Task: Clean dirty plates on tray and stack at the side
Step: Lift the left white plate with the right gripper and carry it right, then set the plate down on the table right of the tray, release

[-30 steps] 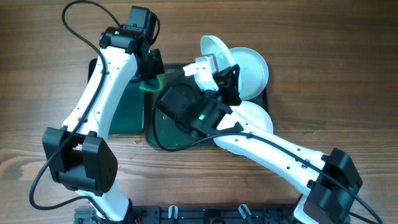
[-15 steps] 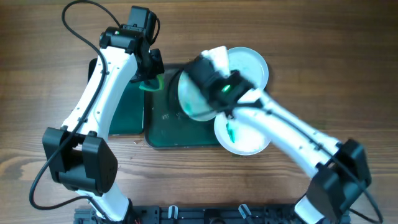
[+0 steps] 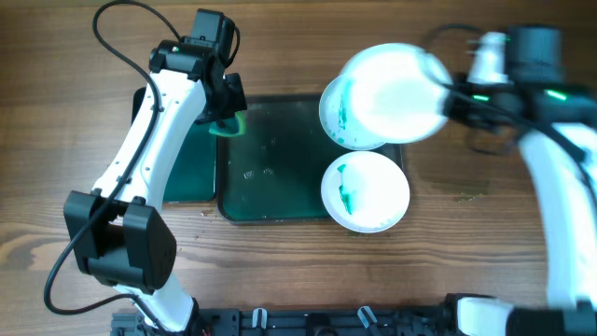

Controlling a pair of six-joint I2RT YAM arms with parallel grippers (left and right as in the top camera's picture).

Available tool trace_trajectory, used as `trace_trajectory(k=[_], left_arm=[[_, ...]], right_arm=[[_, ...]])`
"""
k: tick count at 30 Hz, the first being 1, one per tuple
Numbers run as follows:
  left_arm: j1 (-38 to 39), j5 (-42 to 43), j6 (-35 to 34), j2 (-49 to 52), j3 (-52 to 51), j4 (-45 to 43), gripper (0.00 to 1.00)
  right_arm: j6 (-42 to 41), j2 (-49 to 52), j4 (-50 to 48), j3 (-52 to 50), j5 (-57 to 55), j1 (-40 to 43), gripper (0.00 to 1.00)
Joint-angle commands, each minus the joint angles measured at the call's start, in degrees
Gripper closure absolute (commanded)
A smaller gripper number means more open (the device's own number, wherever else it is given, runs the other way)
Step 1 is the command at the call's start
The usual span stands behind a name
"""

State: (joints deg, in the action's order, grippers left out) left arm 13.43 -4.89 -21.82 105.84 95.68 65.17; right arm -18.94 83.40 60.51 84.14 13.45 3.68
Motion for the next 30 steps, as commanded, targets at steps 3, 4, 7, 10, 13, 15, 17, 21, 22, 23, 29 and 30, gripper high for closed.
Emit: trace_trajectory(k=[3,4,7,10,13,15,17,21,22,23,29,30], left_arm=[[0.17,-0.96,-1.18,-0.5,0.87,-0.15,0.96],[0.17,-0.96,-1.18,-0.5,0.87,-0.15,0.96],[0.17,-0.96,-1.18,-0.5,0.87,-0.15,0.96],[0.17,-0.96,-1.18,-0.5,0.87,-0.15,0.96],[0.17,-0.96,-1.18,-0.5,0.87,-0.17,0.96],[0.17,-0.96,-1.18,-0.5,0.87,-0.17,0.96],[0.17,-0.96,-1.16,-0.5,0.87,-0.17,0.96],[0.17,-0.96,-1.18,-0.5,0.87,-0.2,0.96],[0.17,-0.96,-1.16,-0.5,0.87,-0.2,0.96],[0.17,-0.96,-1.16,-0.5,0.87,-0.2,0.96],[0.17,-0.98,-1.14,-0.5,0.87,-0.24,0.96],[0.17,-0.98,-1.14,-0.5,0.87,-0.26,0.96]], right_arm=[[2.38,-7.63,0.68,-5.7,-1.53,16.9,0.96],[2.25,-7.67,-0.9,-8.57,-1.81,19.54,0.96],[0.33,-7.32,-8.2,-17.81,-1.79,23.12,0.96],[-1.42,-7.1,-18.03,-27.28,-1.88,23.5,0.96],[-2.54,-6.23,-28.48,-35.54,-5.11,23.5,0.96],[-2.71,-5.03,-33.35,-38.69,-5.31,23.5,0.96],[-2.64,-2.29,-37.4,-40.94,-5.31,23.5,0.96],[-2.49,5.33,-41.05,-41.29,-3.85,23.5,0.96],[-2.45,6.86,-41.44,-41.29,-3.08,23.37,0.96],[-2.47,7.8,-41.48,-41.29,-3.06,23.15,0.96],[-1.11,6.05,-32.04,-37.33,-3.08,22.84,0.7],[-0.55,4.94,-28.96,-35.45,-3.02,22.84,0.69]])
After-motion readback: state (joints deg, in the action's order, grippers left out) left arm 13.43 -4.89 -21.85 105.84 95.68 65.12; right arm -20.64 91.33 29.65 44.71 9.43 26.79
